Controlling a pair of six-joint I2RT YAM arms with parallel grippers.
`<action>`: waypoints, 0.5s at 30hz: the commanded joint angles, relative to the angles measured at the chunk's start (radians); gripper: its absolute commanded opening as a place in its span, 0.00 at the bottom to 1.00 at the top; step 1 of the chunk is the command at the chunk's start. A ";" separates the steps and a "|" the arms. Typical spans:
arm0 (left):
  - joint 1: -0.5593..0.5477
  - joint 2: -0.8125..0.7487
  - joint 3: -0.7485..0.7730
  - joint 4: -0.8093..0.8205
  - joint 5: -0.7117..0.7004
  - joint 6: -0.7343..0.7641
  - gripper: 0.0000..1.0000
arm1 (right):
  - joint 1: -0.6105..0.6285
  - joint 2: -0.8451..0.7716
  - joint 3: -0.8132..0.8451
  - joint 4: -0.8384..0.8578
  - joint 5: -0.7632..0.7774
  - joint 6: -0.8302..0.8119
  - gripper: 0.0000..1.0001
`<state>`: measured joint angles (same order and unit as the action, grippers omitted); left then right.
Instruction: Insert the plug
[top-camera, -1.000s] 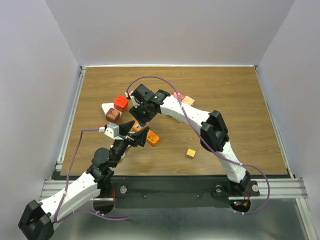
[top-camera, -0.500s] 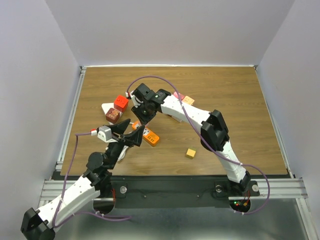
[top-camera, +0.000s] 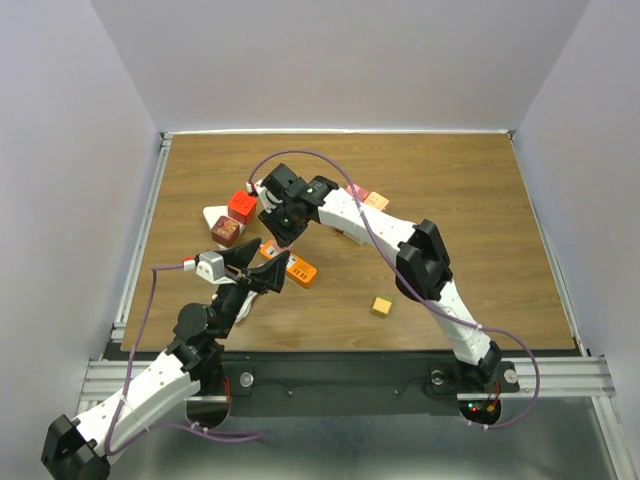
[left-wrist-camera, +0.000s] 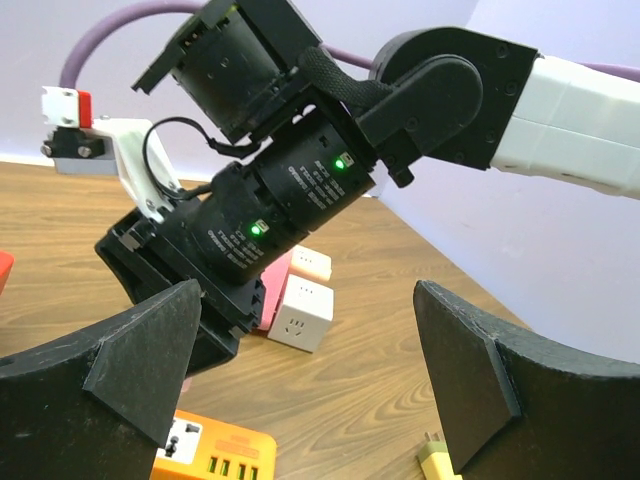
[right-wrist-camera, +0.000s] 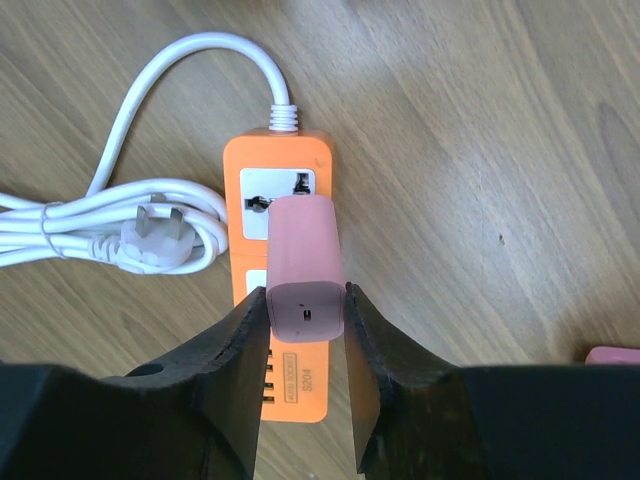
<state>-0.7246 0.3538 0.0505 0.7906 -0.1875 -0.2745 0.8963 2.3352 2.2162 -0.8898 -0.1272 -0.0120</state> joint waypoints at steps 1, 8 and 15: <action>0.004 0.004 -0.067 0.039 0.003 0.000 0.99 | 0.000 0.047 0.078 0.002 -0.022 -0.031 0.29; 0.004 0.010 -0.067 0.048 0.016 0.003 0.99 | 0.000 0.110 0.177 -0.066 -0.029 -0.063 0.29; 0.004 0.059 -0.060 0.070 0.030 0.006 0.98 | 0.000 0.052 0.088 -0.092 0.018 -0.072 0.26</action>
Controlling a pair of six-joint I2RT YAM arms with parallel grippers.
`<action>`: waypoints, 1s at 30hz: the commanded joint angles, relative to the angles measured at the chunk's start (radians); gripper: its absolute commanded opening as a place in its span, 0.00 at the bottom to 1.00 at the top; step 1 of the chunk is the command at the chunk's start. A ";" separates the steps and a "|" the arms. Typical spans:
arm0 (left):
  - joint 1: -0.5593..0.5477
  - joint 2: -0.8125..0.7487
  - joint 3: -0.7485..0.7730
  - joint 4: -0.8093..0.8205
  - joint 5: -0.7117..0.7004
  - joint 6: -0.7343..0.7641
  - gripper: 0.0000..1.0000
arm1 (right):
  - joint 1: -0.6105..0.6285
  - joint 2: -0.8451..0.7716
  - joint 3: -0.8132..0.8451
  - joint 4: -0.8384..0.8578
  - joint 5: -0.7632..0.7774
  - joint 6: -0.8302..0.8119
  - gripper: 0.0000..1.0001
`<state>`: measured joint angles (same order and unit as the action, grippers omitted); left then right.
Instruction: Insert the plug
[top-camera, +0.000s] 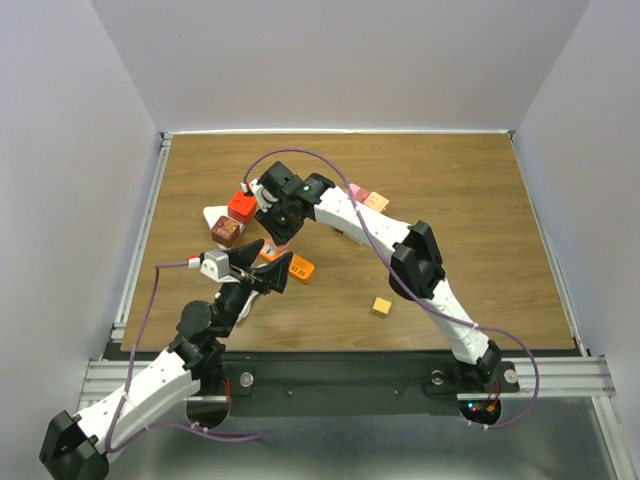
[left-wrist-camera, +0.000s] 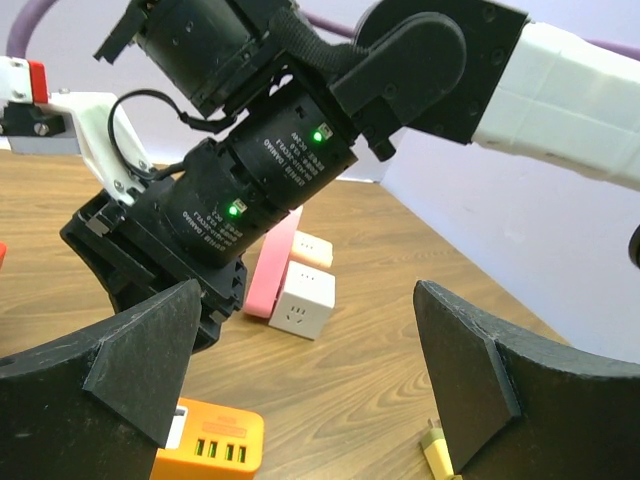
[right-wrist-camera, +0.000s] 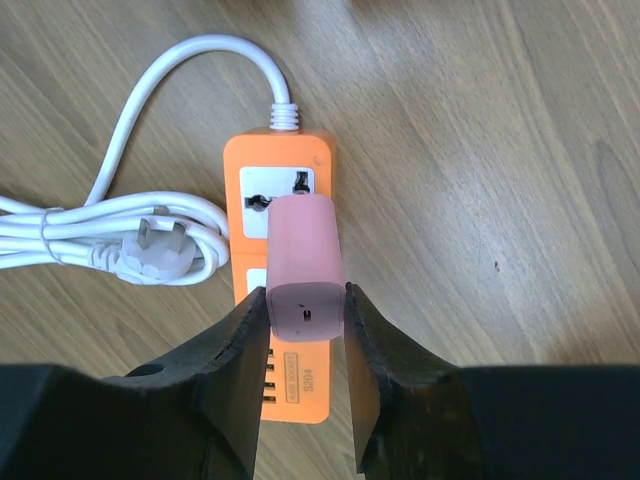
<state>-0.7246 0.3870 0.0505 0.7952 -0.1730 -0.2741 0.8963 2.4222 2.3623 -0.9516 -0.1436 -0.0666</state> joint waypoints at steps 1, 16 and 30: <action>0.004 0.030 -0.060 0.067 0.013 0.006 0.98 | 0.000 -0.035 -0.078 -0.030 0.039 -0.016 0.25; 0.004 0.139 -0.024 0.099 -0.005 0.012 0.95 | 0.000 -0.267 -0.380 0.025 0.124 0.054 0.22; 0.002 0.202 -0.015 0.137 0.069 0.023 0.94 | 0.000 -0.370 -0.515 0.080 0.113 0.062 0.22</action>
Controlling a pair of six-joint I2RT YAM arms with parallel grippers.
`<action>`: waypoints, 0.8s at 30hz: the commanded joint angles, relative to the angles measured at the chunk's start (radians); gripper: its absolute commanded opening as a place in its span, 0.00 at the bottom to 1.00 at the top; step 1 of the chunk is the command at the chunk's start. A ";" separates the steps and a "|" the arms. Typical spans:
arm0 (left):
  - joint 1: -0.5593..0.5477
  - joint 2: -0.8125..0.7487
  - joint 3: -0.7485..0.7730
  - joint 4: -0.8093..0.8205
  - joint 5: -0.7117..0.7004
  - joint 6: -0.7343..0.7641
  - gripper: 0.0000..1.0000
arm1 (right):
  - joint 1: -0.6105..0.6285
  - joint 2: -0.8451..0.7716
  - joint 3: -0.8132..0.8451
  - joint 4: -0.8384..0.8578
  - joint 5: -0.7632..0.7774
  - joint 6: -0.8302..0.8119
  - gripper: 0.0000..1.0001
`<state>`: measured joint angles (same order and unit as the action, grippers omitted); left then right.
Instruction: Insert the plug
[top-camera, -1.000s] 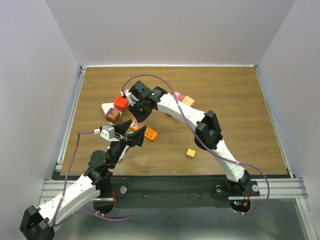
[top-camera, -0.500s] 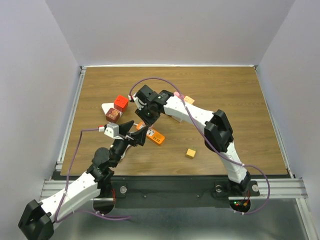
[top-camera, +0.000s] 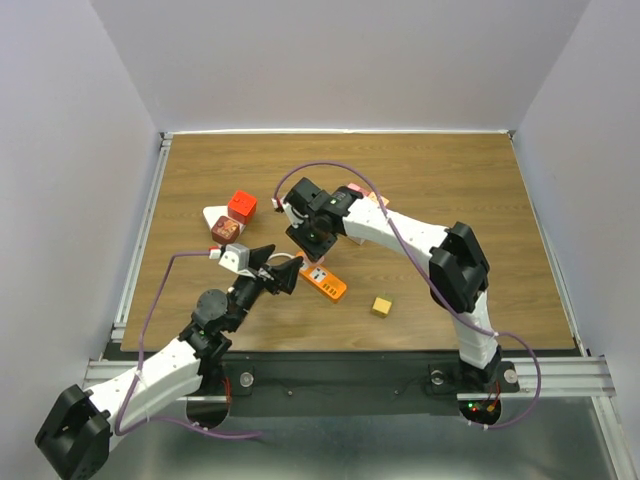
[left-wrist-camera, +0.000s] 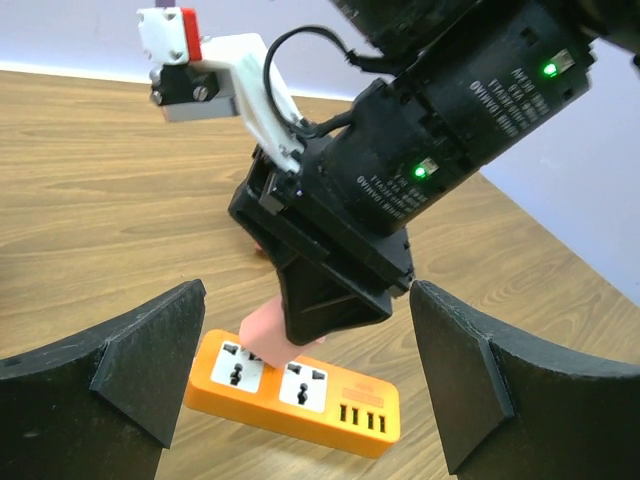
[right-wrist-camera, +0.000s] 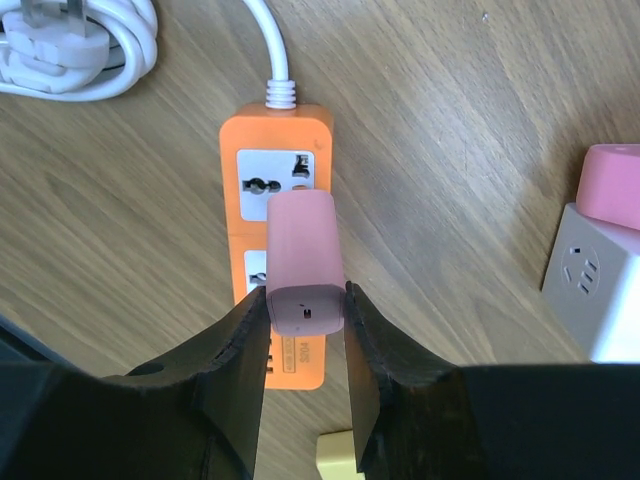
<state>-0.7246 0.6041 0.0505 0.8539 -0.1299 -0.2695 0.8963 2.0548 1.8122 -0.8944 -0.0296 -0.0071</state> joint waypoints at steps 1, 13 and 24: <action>0.002 -0.015 -0.017 0.082 0.030 0.018 0.94 | 0.000 0.011 0.061 0.023 -0.009 -0.001 0.22; 0.002 -0.007 -0.020 0.094 0.058 0.023 0.94 | 0.000 0.142 0.206 -0.035 -0.030 -0.051 0.22; 0.002 -0.023 -0.031 0.112 0.124 0.027 0.89 | 0.000 0.356 0.561 -0.175 -0.072 -0.183 0.23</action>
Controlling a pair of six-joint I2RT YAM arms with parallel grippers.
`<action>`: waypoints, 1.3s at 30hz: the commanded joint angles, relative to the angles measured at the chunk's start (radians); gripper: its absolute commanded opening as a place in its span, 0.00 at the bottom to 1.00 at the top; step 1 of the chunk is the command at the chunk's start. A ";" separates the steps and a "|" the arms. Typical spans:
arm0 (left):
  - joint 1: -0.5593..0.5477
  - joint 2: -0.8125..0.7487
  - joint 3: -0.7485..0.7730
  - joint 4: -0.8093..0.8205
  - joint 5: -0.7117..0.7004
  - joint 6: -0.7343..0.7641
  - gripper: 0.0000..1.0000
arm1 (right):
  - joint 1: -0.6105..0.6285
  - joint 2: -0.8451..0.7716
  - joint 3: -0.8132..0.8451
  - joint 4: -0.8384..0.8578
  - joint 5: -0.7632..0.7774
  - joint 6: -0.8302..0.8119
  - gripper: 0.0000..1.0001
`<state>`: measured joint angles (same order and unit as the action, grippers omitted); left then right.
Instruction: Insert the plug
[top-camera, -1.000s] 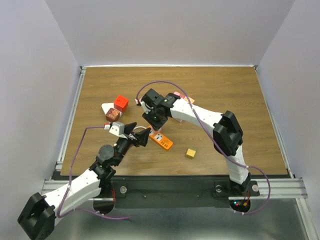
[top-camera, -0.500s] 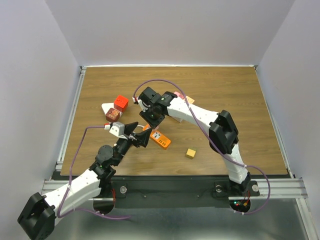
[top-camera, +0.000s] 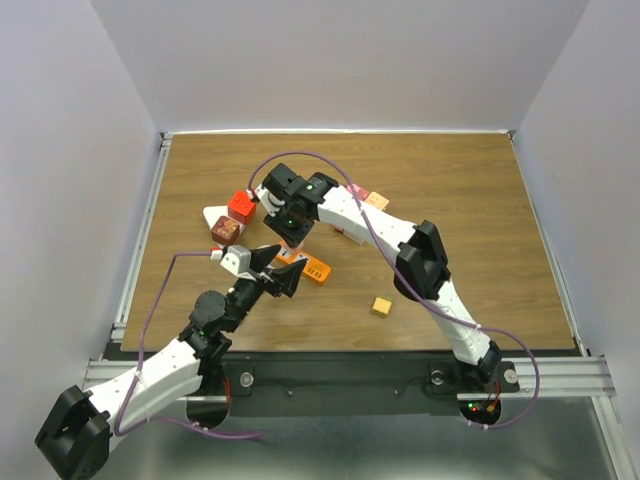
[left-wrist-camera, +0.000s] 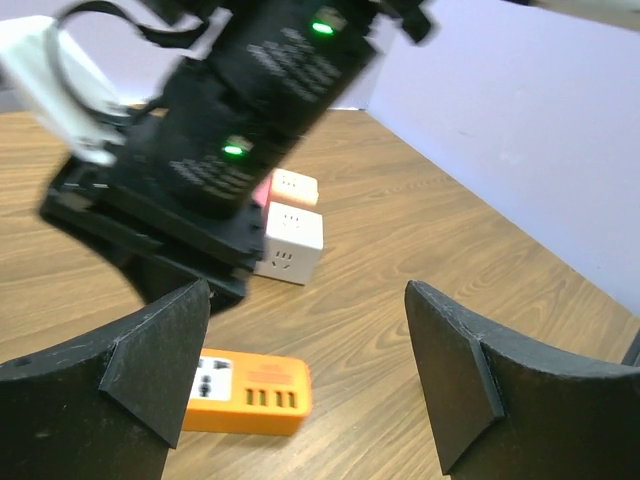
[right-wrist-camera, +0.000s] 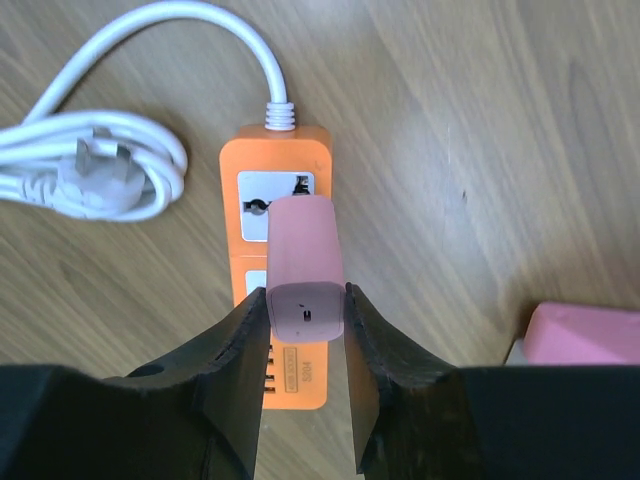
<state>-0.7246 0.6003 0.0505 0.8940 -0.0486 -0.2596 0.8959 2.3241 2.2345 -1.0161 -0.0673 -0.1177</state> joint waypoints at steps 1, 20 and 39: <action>0.002 -0.022 -0.032 0.072 0.044 0.017 0.89 | 0.000 0.122 0.170 -0.067 -0.032 -0.083 0.23; 0.001 0.104 -0.009 0.079 -0.010 -0.003 0.88 | 0.000 0.009 -0.091 -0.108 -0.005 -0.151 0.25; -0.009 0.711 -0.011 0.494 0.164 -0.046 0.72 | 0.000 -0.285 -0.411 -0.041 0.038 -0.014 0.24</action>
<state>-0.7258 1.2198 0.0498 1.1698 0.0311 -0.3126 0.8951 2.0670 1.8309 -1.0164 -0.0544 -0.1574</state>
